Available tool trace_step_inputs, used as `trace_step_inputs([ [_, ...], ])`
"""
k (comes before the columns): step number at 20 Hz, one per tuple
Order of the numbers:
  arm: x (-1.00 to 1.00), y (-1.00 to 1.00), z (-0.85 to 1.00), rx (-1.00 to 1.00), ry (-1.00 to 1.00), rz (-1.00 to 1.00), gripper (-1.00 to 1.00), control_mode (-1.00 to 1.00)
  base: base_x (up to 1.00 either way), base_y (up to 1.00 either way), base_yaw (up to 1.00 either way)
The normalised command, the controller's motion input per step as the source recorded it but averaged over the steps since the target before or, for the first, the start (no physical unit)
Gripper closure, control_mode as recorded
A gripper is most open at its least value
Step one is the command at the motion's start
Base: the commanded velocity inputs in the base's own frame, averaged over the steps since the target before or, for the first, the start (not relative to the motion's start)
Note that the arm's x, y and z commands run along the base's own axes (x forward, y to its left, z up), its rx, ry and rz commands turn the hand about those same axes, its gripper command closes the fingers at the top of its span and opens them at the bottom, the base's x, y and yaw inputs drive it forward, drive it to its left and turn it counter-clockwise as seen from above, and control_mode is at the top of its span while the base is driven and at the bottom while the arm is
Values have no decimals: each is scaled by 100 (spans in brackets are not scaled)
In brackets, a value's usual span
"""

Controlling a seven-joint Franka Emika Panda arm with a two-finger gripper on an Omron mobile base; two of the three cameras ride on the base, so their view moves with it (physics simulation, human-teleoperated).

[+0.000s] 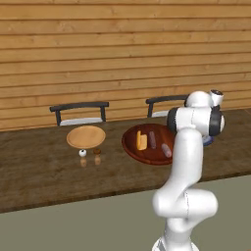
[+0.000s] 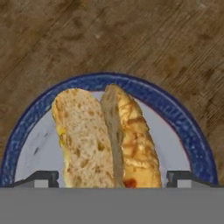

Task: Place one bun and one sausage from the bowl on each plate.

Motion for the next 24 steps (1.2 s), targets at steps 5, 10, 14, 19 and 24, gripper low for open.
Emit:
trace_step_inputs([
  [5, -55, 0, 3, 0, -1, 0, -100, -100, 0, 0, 0],
  [10, -40, 11, 35, 1, -6, 0, -100, -100, 0, 0, 0],
  [14, -86, 38, 62, 0, -16, 5, -100, -100, 0, 0, 0],
  [19, -100, 93, 52, -5, -7, 23, -100, -100, 0, 0, 0],
  [24, -95, 100, 78, -17, 6, 31, -100, -100, 0, 0, 0],
])
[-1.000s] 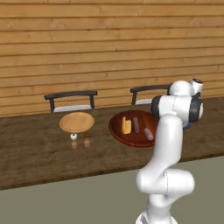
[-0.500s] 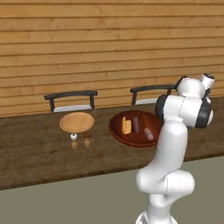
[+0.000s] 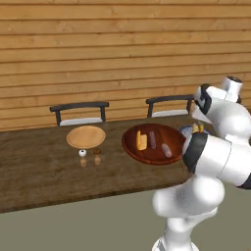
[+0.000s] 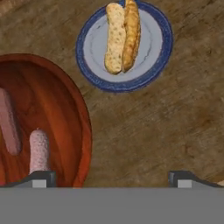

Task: Place one bun and one sausage from the bowl on each plate.

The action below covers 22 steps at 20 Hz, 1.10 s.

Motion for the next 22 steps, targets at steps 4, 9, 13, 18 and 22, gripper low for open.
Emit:
trace_step_inputs([
  [4, -61, 100, 37, -20, 18, 41, -100, -100, 0, 0, 0],
  [9, 4, 100, -23, -10, 33, 42, -100, -100, 0, 0, 0],
  [13, 90, 85, -86, 0, 15, 30, -100, -100, 0, 0, 0],
  [18, 63, 12, -71, 0, 1, 15, -100, -100, 0, 0, 0],
  [22, 36, -22, -61, 9, -6, 0, -100, -100, 0, 0, 0],
])
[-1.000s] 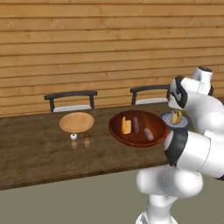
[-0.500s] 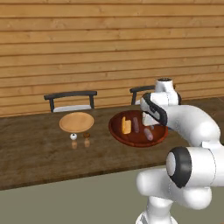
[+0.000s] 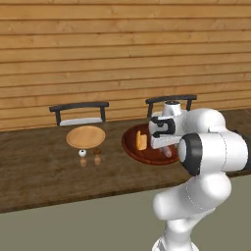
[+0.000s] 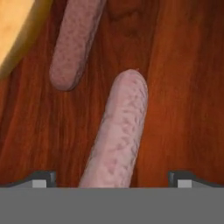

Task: Place one bun and one sausage from the bowl on each plate.

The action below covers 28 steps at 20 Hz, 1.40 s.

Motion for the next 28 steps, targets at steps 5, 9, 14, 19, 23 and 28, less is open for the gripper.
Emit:
trace_step_inputs([
  [5, 0, 2, -25, 9, -2, 0, -100, -100, 0, 0, 0],
  [9, 0, 11, -24, 3, -4, 0, -100, -100, 0, 0, 0],
  [14, 0, 9, -20, 5, -2, 0, 100, -100, 0, 0, 0],
  [19, 0, 0, 0, 0, -1, 0, 100, -100, 0, 0, 0],
  [23, -23, -16, 80, 1, -9, -10, 100, -100, 0, 0, 0],
  [28, -59, -69, 100, 0, -10, -24, 100, -100, 0, 0, 0],
])
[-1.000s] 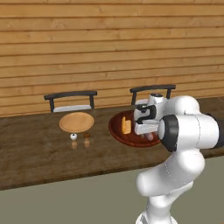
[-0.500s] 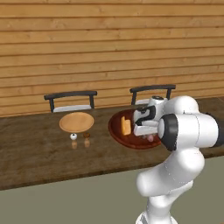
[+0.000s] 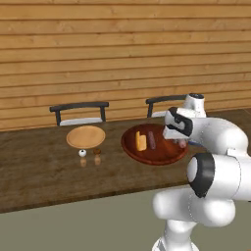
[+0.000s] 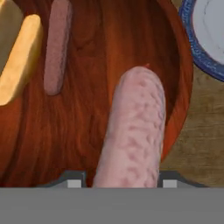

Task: Place one bun and one sausage from the bowl on each plate.

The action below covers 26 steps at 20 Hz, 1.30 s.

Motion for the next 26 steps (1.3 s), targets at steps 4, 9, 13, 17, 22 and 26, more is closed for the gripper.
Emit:
trace_step_inputs([
  [4, -33, -100, 100, 0, 10, -48, 100, -100, 0, 0, 0],
  [9, 0, -100, 50, -1, 21, -61, 100, -100, 0, 0, 0],
  [13, 3, -100, -30, 0, -3, -58, 100, -100, 0, 0, 0],
  [17, 43, -41, -41, 1, -1, -12, 100, -100, 0, 0, 0],
  [22, 80, -37, -32, -3, -8, -9, 100, -100, 0, 0, 0],
  [26, 30, -34, -42, -5, 0, -1, 100, -100, 0, 0, 0],
])
